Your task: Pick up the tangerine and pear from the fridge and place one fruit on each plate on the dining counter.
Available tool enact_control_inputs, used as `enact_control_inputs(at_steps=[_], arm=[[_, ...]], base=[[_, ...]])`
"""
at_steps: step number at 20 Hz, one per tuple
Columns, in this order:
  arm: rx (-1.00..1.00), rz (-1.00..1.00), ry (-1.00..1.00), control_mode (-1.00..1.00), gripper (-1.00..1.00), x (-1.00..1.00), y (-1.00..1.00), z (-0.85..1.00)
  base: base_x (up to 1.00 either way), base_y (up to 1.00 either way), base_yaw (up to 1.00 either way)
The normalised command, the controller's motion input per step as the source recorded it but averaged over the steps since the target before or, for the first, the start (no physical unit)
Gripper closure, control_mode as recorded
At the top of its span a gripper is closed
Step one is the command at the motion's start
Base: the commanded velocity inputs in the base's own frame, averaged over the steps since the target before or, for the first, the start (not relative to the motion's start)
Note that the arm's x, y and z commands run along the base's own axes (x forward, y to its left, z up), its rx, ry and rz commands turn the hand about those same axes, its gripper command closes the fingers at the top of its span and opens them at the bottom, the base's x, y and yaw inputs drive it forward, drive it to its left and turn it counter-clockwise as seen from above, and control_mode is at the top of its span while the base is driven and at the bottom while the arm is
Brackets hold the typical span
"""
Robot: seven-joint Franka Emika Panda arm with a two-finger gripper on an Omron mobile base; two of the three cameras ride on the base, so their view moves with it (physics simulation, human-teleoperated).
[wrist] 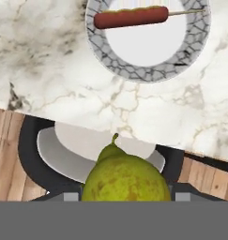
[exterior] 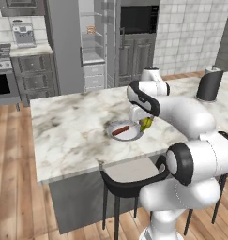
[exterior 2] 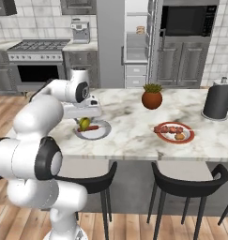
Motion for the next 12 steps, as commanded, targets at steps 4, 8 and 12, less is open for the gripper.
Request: enact_control_inputs(at_steps=[4,8,12], arm=[[0.02,0.2,0.0,-1.0,1.0,0.46,0.0,-0.3],[0.03,0.26,-0.02,-1.0,1.0,0.47,0.0,-0.17],[0.09,0.28,-0.01,-1.0,1.0,0.23,-0.06,-0.14]], base=[[0.0,0.0,0.0],[0.0,0.0,0.0],[0.0,0.0,0.0]])
